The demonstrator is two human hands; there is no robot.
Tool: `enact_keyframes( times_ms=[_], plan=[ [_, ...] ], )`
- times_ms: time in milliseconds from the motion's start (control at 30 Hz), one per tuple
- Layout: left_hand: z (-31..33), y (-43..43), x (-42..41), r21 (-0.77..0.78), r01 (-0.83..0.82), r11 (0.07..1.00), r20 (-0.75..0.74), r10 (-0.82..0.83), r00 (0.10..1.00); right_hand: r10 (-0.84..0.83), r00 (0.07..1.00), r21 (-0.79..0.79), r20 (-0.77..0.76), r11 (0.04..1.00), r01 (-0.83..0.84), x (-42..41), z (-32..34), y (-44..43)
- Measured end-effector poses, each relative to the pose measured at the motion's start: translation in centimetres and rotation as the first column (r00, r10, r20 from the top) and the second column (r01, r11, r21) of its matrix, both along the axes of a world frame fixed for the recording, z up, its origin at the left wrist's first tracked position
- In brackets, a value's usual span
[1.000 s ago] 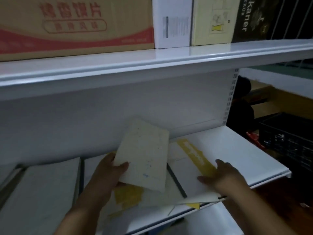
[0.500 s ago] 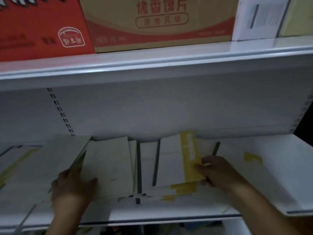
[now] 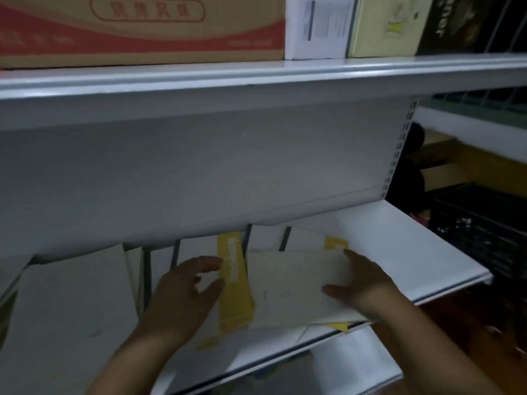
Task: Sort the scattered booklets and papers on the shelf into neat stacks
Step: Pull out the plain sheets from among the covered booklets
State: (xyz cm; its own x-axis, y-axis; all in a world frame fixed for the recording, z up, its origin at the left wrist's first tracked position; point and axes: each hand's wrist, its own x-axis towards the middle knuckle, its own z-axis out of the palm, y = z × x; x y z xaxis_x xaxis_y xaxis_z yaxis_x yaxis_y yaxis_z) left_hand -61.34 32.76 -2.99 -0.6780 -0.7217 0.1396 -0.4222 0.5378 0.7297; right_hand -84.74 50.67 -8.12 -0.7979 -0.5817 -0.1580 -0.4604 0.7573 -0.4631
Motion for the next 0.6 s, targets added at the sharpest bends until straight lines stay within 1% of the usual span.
enact_keyframes(
  times_ms=[67,133,233,267,367,400,433,533,600],
  plan=[
    [-0.4,0.7,-3.5,-0.007,0.131,0.991,0.078,-0.130,0.988,-0.048,0.998,-0.116,0.030,0.992,0.051,-0.4,0.0,0.7],
    [-1.0,0.9,-6.9,0.004,0.215,0.977,0.185,-0.212,0.960,-0.057,0.995,-0.204,0.085,0.976,0.073,-0.6,0.0,1.5],
    [-2.2,0.8,-10.8,0.025,0.315,0.949,0.395,-0.299,0.869,-0.035,0.993,-0.242,0.114,0.968,0.062,-1.0,-0.2,2.7],
    [-2.6,0.8,-11.5,0.019,0.331,0.943,0.463,-0.302,0.834,-0.043,0.992,-0.254,0.117,0.965,0.072,-1.3,-0.4,3.1],
    [-2.9,1.4,-12.7,-0.131,0.367,0.921,0.643,-0.203,0.739,-0.126,0.983,-0.342,0.136,0.925,0.166,-2.7,-0.8,4.2],
    [-2.8,1.8,-12.9,-0.125,0.376,0.918,0.661,-0.205,0.722,-0.150,0.978,-0.376,0.147,0.906,0.196,-3.2,-0.9,4.4],
    [-2.6,2.1,-13.2,-0.093,0.377,0.922,0.645,-0.232,0.728,-0.171,0.974,-0.409,0.149,0.886,0.218,-3.8,-0.8,4.6],
    [-1.2,2.5,-13.0,0.011,0.394,0.919,0.520,-0.342,0.783,-0.217,0.962,-0.458,0.166,0.847,0.270,-5.5,-0.4,4.7],
    [0.0,1.9,-11.6,0.063,0.353,0.933,0.402,-0.348,0.847,-0.198,0.960,-0.421,0.201,0.867,0.267,-6.4,-0.2,4.1]
  ],
)
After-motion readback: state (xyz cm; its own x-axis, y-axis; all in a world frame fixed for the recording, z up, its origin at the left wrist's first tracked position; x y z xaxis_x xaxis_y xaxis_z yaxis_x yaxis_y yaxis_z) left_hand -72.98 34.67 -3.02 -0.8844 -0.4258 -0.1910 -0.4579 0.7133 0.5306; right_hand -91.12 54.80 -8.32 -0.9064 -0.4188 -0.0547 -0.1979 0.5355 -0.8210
